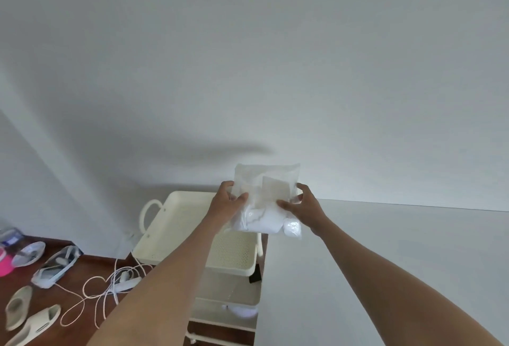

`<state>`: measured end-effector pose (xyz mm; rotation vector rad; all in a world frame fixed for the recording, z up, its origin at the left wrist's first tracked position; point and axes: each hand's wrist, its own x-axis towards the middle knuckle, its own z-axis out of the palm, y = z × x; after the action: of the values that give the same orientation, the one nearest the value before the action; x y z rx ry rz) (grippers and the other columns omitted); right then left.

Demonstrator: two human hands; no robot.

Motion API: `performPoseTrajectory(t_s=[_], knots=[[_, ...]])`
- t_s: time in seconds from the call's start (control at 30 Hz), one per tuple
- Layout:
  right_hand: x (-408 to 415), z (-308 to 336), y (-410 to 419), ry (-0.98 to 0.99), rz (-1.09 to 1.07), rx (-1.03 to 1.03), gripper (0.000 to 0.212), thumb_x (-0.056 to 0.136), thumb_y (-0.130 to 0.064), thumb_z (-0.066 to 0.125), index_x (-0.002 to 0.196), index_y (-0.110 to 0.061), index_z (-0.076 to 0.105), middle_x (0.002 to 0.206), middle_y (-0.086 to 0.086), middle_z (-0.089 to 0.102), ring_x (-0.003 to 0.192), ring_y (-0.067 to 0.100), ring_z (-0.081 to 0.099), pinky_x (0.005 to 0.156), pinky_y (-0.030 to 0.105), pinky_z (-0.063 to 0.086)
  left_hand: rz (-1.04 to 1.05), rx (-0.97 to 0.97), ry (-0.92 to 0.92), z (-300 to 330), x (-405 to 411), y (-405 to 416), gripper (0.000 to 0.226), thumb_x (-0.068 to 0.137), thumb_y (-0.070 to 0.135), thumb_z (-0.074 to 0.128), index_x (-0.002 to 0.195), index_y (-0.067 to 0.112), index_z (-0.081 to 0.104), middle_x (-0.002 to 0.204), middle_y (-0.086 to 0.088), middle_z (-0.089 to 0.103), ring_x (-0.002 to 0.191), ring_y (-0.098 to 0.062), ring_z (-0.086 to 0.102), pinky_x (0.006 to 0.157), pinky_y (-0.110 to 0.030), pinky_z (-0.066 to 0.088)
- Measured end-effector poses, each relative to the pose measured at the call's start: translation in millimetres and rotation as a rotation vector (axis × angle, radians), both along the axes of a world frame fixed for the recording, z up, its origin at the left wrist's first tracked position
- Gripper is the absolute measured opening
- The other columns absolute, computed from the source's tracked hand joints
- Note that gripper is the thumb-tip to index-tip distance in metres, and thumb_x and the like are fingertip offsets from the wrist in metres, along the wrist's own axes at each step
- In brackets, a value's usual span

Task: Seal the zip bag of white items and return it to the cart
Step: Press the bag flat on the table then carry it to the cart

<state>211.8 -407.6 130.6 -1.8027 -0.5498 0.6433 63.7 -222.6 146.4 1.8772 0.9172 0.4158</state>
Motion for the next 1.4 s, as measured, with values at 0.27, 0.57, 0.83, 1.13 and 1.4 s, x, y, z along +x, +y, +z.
performPoseTrajectory(t_s=[0.27,0.57,0.83,1.13,1.4], knots=[[-34.5,-14.2,102.1,0.012,0.006,-0.028,0.088,0.086,-0.028,0.084,0.156,-0.011,0.033,0.114,0.009,0.062,0.118,0.030,0.063,0.106,0.043,0.050,0.006,-0.011,0.038,-11.9,-31.3,103.2,0.057,0.089,0.040,0.069,0.137,0.026,0.043,0.098,-0.003,0.057,0.085,-0.014,0.062,0.066,-0.024,0.047],[-71.3,-54.4,169.6,0.022,-0.019,-0.106,0.086,0.088,-0.023,0.082,0.156,-0.007,0.032,0.139,0.018,0.052,0.121,0.034,0.059,0.106,0.044,0.050,0.002,-0.092,0.113,-58.2,-57.8,169.0,0.052,0.088,0.038,0.069,0.134,0.028,0.046,0.097,-0.005,0.058,0.089,-0.021,0.065,0.073,-0.030,0.052],[-88.0,-104.4,192.9,0.102,-0.025,-0.214,0.088,0.087,-0.026,0.083,0.157,-0.012,0.031,0.100,-0.002,0.052,0.104,0.024,0.057,0.099,0.040,0.051,0.006,-0.164,0.198,-113.2,-72.0,192.6,0.055,0.089,0.039,0.067,0.138,0.028,0.042,0.104,-0.005,0.058,0.093,-0.019,0.063,0.080,-0.032,0.052],[-88.9,-157.0,200.9,0.205,0.007,-0.330,0.093,0.086,-0.031,0.083,0.159,-0.017,0.027,0.119,0.007,0.054,0.110,0.026,0.060,0.105,0.042,0.050,-0.022,-0.213,0.317,-169.2,-76.1,204.9,0.059,0.090,0.037,0.065,0.141,0.025,0.039,0.087,0.000,0.054,0.077,-0.013,0.059,0.064,-0.024,0.044],[-104.4,-197.2,213.3,0.247,0.019,-0.406,0.090,0.089,-0.031,0.081,0.160,-0.017,0.028,0.123,0.012,0.058,0.114,0.030,0.060,0.106,0.047,0.049,-0.023,-0.234,0.468,-213.5,-86.4,221.9,0.061,0.093,0.041,0.060,0.145,0.023,0.033,0.104,0.000,0.058,0.083,-0.011,0.060,0.062,-0.022,0.041]])
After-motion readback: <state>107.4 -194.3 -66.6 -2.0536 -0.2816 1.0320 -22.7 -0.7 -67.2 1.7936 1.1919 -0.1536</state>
